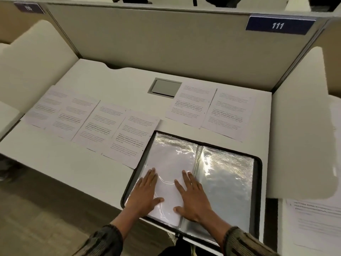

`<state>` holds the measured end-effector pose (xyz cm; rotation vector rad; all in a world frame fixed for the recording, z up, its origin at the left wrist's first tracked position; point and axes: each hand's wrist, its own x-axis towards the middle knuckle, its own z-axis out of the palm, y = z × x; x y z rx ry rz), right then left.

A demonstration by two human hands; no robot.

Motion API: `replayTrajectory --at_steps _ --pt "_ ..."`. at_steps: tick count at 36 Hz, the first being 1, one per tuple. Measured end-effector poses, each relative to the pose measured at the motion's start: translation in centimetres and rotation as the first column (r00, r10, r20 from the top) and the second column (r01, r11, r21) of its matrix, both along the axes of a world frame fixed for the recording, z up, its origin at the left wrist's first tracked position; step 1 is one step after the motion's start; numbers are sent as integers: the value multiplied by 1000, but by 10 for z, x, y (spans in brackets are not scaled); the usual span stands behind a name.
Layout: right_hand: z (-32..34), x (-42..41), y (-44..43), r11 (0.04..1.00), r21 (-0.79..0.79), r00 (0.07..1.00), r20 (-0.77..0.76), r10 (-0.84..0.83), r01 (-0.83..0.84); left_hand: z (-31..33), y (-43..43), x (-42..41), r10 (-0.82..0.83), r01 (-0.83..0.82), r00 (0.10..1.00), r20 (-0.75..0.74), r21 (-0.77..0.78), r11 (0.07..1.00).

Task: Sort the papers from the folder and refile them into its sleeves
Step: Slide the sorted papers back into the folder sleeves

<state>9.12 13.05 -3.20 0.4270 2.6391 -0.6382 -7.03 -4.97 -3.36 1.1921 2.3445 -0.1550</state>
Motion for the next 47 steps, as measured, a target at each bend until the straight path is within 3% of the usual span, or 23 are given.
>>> replayTrajectory --at_steps 6,9,13,21,28,36,41,47 --pt "5 4 39 978 -208 996 -82 -22 4 16 25 7 70 -69 998 10 -53 996" --pt "4 3 57 930 -342 977 -113 -183 135 24 39 7 100 -98 995 10 -124 987" --pt "10 -11 84 872 -376 916 -123 -382 313 35 66 -1 121 -124 992 -35 -124 984" --pt "31 -56 138 842 -327 840 -197 -506 430 57 129 -53 104 -111 993 -50 -157 981" --pt "49 -109 183 815 -246 801 -182 -570 525 55 198 -137 229 -250 938 260 49 967" --pt "48 -166 222 855 -123 847 -123 -517 503 51 267 -232 254 -305 920 297 137 943" --pt "31 -194 235 912 -47 912 -37 -409 408 36 298 -270 394 -475 853 341 196 858" --pt "13 -201 239 945 -24 945 56 -323 325 15 330 -283 470 -553 820 328 239 798"
